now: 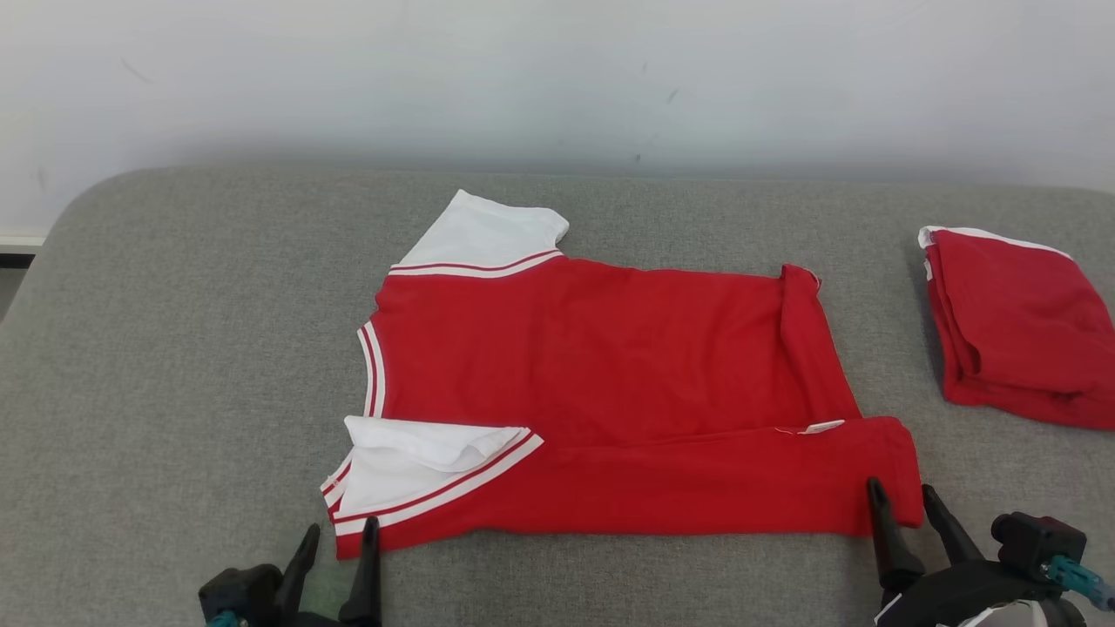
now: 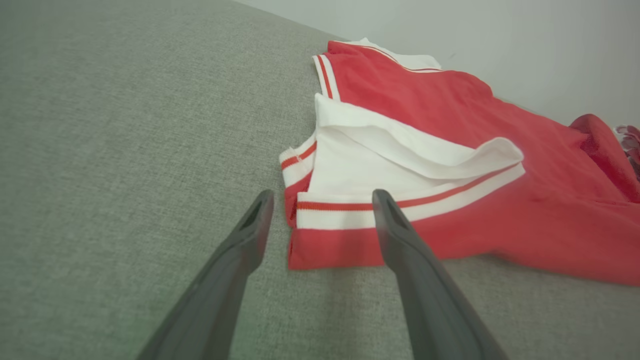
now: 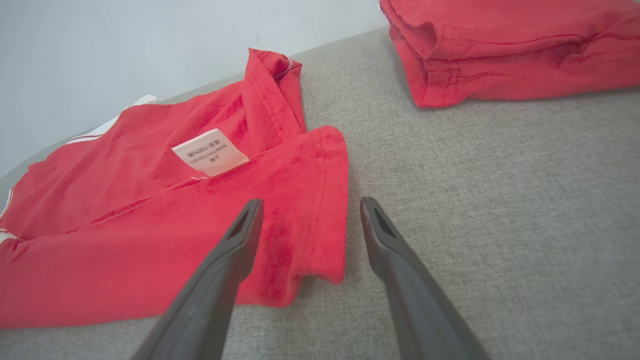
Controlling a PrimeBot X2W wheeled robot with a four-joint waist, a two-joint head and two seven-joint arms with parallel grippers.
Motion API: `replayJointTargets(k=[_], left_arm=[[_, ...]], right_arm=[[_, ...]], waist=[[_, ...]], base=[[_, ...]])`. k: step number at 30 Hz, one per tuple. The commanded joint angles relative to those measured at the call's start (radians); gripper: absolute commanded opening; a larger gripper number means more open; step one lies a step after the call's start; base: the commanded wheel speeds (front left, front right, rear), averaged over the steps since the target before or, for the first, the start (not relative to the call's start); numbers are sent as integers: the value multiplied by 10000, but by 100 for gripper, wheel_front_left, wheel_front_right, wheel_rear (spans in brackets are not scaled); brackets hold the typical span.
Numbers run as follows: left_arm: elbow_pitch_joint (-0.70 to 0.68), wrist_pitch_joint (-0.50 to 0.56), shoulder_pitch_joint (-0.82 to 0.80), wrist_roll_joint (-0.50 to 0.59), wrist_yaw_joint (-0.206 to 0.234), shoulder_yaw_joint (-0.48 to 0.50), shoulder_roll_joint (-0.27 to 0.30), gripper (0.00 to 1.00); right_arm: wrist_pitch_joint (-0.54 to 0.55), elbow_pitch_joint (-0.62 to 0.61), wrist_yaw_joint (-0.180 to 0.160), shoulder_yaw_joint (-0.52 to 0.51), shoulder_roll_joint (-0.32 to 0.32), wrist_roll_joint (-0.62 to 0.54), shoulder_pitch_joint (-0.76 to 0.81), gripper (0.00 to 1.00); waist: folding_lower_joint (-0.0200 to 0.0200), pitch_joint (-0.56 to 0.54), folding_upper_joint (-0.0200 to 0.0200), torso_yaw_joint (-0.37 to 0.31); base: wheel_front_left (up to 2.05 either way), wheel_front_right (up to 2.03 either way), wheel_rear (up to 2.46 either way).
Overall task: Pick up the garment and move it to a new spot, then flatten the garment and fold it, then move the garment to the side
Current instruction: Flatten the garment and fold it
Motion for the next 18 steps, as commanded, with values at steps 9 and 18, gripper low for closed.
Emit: replayJointTargets(k=[9, 18], left_arm=[[988, -28, -386, 192, 129, -54, -40, 100], [2346, -23, -1028, -184, 24, 39, -357, 0]], right_arm=[[395, 595, 21, -173, 169, -336, -413, 100], [267, 1422, 21, -35, 423, -395, -810, 0]], waist=[[1, 56, -1, -105], [1, 16, -1, -43]], base=[[0, 0, 0], [0, 0, 0]])
